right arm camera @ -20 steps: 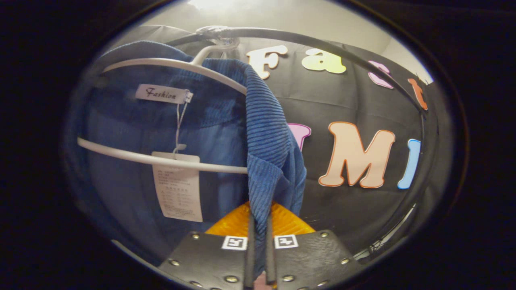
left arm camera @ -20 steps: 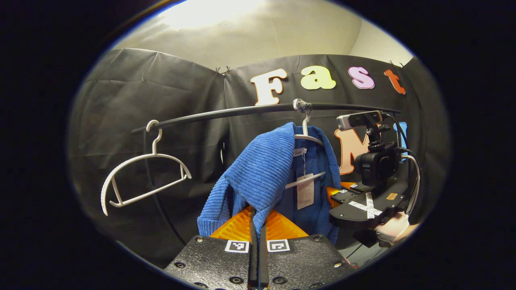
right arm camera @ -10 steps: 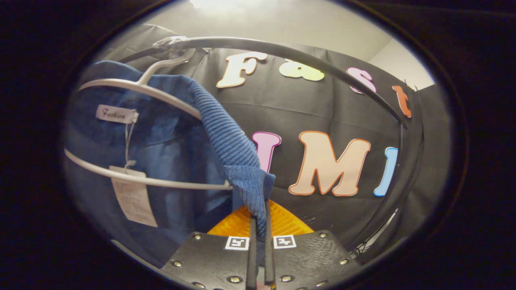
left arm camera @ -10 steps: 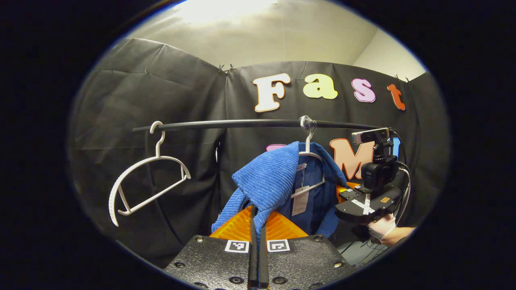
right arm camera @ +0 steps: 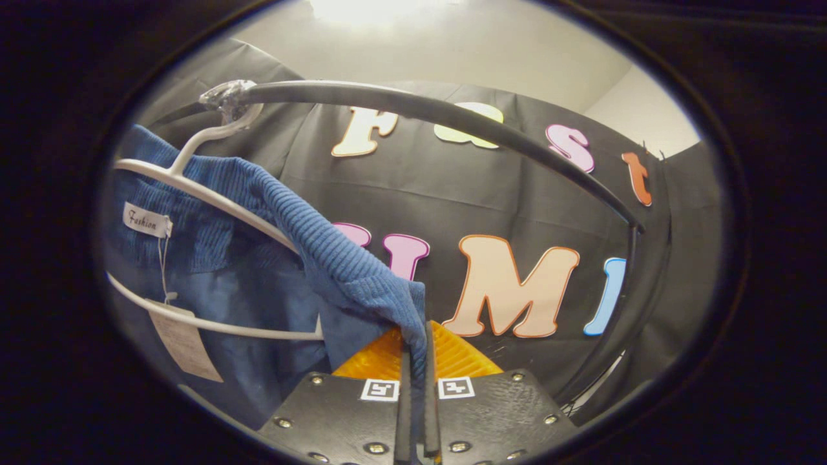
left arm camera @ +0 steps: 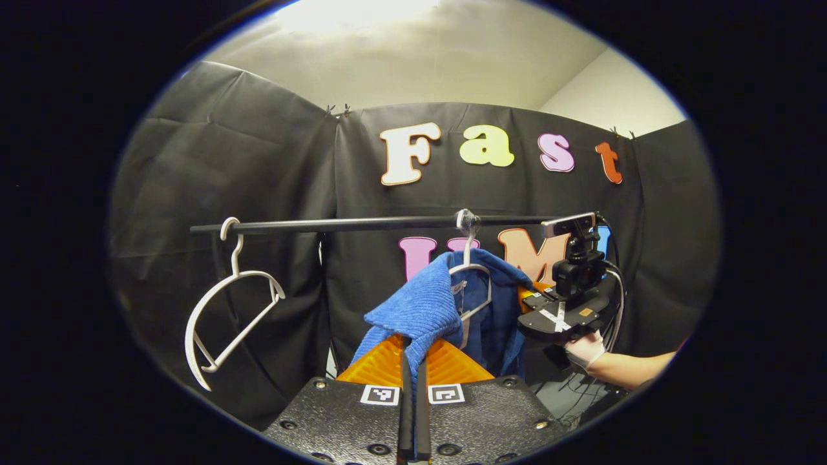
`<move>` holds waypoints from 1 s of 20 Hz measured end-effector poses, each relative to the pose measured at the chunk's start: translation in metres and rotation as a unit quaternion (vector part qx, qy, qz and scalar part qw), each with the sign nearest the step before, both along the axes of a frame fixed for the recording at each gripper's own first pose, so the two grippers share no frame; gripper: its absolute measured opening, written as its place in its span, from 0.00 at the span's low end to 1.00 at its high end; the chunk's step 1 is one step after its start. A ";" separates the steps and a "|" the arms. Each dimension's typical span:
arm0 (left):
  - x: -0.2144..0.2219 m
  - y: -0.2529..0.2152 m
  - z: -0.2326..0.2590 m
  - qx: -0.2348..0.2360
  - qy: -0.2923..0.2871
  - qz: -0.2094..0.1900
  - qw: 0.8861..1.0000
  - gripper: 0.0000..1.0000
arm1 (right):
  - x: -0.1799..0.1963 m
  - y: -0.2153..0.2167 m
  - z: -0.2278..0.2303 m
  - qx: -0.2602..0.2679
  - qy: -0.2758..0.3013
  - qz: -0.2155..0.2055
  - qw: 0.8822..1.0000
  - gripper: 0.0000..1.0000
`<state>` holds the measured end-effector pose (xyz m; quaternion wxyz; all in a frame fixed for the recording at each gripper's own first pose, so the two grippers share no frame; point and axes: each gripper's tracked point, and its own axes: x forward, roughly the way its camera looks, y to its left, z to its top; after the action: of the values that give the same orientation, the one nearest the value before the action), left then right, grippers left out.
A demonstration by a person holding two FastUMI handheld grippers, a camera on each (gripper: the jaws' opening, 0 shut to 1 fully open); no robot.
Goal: Grasp the clothes on the hanger with both hands and then place them into the laundry hamper below.
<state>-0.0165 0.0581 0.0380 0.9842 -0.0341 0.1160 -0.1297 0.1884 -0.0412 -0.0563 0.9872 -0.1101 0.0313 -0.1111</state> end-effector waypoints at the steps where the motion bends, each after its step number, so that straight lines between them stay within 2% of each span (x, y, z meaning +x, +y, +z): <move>1: 0.001 0.006 0.004 -0.002 -0.002 0.003 1.000 0.02 | 0.002 -0.002 0.003 0.001 -0.003 0.000 1.000 0.08; 7: 0.012 0.023 0.004 -0.003 0.023 -0.003 1.000 0.02 | 0.009 -0.006 0.013 -0.002 -0.014 0.000 1.000 0.08; 13: 0.021 0.048 -0.004 0.066 0.051 -0.022 0.996 0.02 | 0.014 -0.006 0.019 -0.012 -0.022 0.010 1.000 0.08; 16: 0.023 0.056 -0.002 0.086 0.058 -0.031 0.994 0.02 | 0.017 -0.004 0.020 -0.015 -0.023 0.013 1.000 0.08; 20: 0.035 0.070 -0.002 0.123 0.053 -0.027 0.991 0.02 | 0.019 -0.003 0.019 -0.011 -0.024 0.018 1.000 0.08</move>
<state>0.0183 0.1282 0.0359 0.9694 0.0835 0.1843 -0.1391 0.2079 -0.0440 -0.0368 0.9882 -0.1188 0.0048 -0.0965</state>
